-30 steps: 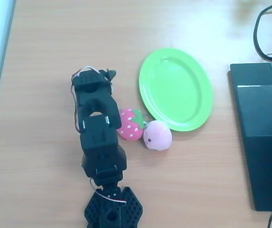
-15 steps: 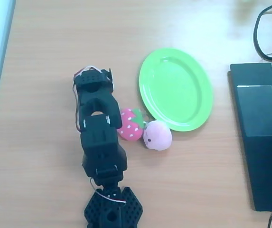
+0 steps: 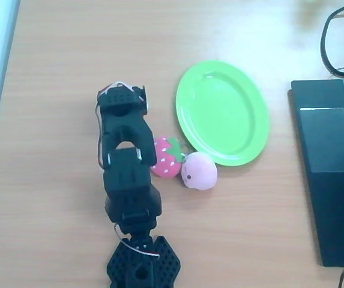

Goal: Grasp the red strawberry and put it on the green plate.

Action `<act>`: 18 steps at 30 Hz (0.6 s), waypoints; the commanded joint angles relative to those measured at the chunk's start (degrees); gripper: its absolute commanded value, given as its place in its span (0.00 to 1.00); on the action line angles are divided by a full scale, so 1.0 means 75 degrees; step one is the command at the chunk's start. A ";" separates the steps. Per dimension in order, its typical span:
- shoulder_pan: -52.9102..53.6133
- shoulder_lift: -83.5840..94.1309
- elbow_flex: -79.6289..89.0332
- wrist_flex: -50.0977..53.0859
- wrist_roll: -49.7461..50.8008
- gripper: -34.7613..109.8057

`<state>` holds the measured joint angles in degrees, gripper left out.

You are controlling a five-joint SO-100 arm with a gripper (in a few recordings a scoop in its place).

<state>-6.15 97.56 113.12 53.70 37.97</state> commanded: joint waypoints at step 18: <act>0.3023 0.2566 -0.0562 0.1652 -0.5695 0.35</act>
<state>12.74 117.69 113.03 63.98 -0.79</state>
